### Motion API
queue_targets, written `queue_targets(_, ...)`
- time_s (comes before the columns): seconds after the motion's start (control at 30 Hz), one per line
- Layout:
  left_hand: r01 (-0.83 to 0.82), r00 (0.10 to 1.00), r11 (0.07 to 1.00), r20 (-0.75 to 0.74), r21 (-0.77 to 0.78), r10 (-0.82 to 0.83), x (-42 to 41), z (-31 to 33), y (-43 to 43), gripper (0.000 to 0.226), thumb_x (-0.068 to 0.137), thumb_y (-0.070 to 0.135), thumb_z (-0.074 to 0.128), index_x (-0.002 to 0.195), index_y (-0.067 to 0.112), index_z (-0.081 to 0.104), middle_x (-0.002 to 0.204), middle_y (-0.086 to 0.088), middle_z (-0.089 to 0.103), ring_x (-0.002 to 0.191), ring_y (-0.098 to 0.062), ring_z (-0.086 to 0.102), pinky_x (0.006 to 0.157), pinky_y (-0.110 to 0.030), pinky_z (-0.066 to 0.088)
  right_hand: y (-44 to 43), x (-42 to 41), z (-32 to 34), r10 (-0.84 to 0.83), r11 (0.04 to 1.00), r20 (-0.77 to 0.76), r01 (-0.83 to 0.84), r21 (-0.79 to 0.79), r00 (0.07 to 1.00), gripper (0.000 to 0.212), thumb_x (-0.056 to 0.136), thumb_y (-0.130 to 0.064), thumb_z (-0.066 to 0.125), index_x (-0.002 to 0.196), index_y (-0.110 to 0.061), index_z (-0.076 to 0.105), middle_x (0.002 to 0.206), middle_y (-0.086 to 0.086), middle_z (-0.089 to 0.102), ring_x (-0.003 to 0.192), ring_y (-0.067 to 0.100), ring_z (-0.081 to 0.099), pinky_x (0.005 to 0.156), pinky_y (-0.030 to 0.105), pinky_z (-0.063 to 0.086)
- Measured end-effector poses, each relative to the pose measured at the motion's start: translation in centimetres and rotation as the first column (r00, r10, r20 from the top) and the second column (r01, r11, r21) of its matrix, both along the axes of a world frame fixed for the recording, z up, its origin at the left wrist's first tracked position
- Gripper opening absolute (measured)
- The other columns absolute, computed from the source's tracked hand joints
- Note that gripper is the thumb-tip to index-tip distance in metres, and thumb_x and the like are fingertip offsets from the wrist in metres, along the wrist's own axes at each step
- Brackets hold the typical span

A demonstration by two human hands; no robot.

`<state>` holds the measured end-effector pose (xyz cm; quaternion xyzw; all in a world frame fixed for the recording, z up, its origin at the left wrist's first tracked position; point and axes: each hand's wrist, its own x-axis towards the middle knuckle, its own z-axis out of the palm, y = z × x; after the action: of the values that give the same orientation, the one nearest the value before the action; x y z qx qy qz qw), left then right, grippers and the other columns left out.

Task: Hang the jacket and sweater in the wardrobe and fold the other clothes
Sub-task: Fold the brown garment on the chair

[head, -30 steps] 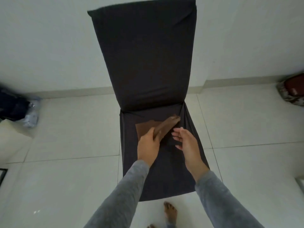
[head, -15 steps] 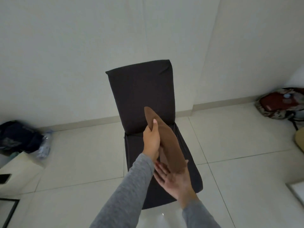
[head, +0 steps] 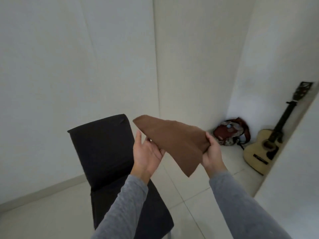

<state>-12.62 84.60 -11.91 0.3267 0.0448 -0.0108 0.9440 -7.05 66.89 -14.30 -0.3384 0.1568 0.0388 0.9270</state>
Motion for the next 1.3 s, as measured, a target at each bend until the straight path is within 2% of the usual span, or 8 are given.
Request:
queue_targets(0.13,0.169,0.986,0.967,0.029,-0.189,-0.167,-2.1,1.4,-8.4,0.08,0.091,0.068,0.019,0.126,0.006,0.057,0.126,-0.014,0.061,0.111,-0.027,0.062,0.091,-0.038,0.052,-10.0,-4.2,7.4,-0.11,0.994,0.205,0.106,0.029,0.973,0.025,0.094,-0.023,0.051,0.102,-0.009,0.071,0.09,0.007,0.074,0.077,0.019,0.071,0.078,0.034,0.056)
queue_targets(0.27,0.382,0.9,0.923,0.248,-0.051,-0.359,-5.5,3.6,-19.0,0.041,0.085,0.044,0.053,0.109,0.016,0.072,0.109,-0.006,0.07,0.094,-0.025,0.069,0.075,-0.037,0.058,-19.1,-9.3,12.4,-0.201,0.97,0.301,0.232,-0.073,0.932,0.029,0.087,-0.029,0.06,0.107,-0.009,0.07,0.097,0.01,0.073,0.088,0.025,0.07,0.077,0.037,0.056)
queue_targets(0.43,0.464,0.833,0.863,0.232,0.2,-0.502,-9.4,7.3,-33.1,0.115,0.045,0.082,0.069,0.134,0.013,0.051,0.126,-0.011,0.06,0.119,-0.032,0.053,0.1,-0.048,0.042,-31.8,-18.6,15.6,-0.266,0.911,0.371,0.358,-0.205,0.89,0.047,0.083,-0.027,0.06,0.124,-0.005,0.061,0.117,0.016,0.066,0.106,0.029,0.064,0.088,0.038,0.051)
queue_targets(0.53,0.727,0.683,0.687,0.086,0.016,-0.725,-9.9,5.9,-40.5,0.073,0.068,0.069,0.057,0.111,0.012,0.07,0.118,-0.015,0.065,0.109,-0.032,0.062,0.093,-0.05,0.049,-38.9,-24.4,15.6,-0.326,0.828,0.372,0.452,-0.332,0.869,0.041,0.087,-0.024,0.059,0.123,-0.005,0.06,0.114,0.017,0.065,0.105,0.029,0.062,0.085,0.036,0.052)
queue_targets(0.77,0.774,0.576,0.551,0.016,0.312,-0.818,-14.4,5.6,-55.2,0.041,0.082,0.03,0.068,0.12,0.015,0.061,0.108,-0.01,0.07,0.098,-0.026,0.067,0.077,-0.036,0.053,-50.7,-37.5,13.2,-0.541,0.673,0.201,0.563,-0.479,0.817,0.026,0.077,-0.014,0.067,0.101,-0.004,0.068,0.088,0.011,0.073,0.075,0.021,0.07,0.073,0.033,0.053)
queue_targets(1.03,0.914,0.321,0.298,-0.044,0.276,-0.946,-21.5,6.0,-73.2,0.025,0.089,0.027,0.061,0.105,0.008,0.067,0.09,-0.011,0.074,0.076,-0.021,0.071,0.061,-0.028,0.056,-62.1,-46.6,11.4,-0.81,0.471,0.286,0.858,-0.202,0.512,0.045,0.087,-0.047,0.057,0.101,-0.006,0.071,0.093,0.014,0.073,0.083,0.025,0.072,0.08,0.036,0.053)
queue_targets(1.13,0.939,0.225,0.191,-0.091,0.286,-0.97,-23.9,4.6,-80.0,0.032,0.088,0.036,0.062,0.102,0.008,0.071,0.092,-0.01,0.074,0.078,-0.019,0.072,0.073,-0.032,0.053,-67.9,-49.2,10.4,-0.817,0.494,0.165,0.817,-0.298,0.553,0.059,0.081,-0.061,0.057,0.107,-0.01,0.072,0.105,0.014,0.072,0.095,0.028,0.07,0.09,0.04,0.05)
queue_targets(1.3,0.955,0.072,0.008,-0.204,0.298,-0.976,-25.5,0.2,-92.6,0.04,0.08,0.034,0.072,0.111,0.008,0.069,0.106,-0.011,0.071,0.101,-0.025,0.067,0.097,-0.039,0.047,-79.1,-52.9,7.2,-0.871,0.435,0.032,0.799,-0.415,0.491,0.04,0.087,-0.033,0.062,0.119,-0.008,0.064,0.098,0.014,0.073,0.081,0.021,0.072,0.073,0.031,0.059)
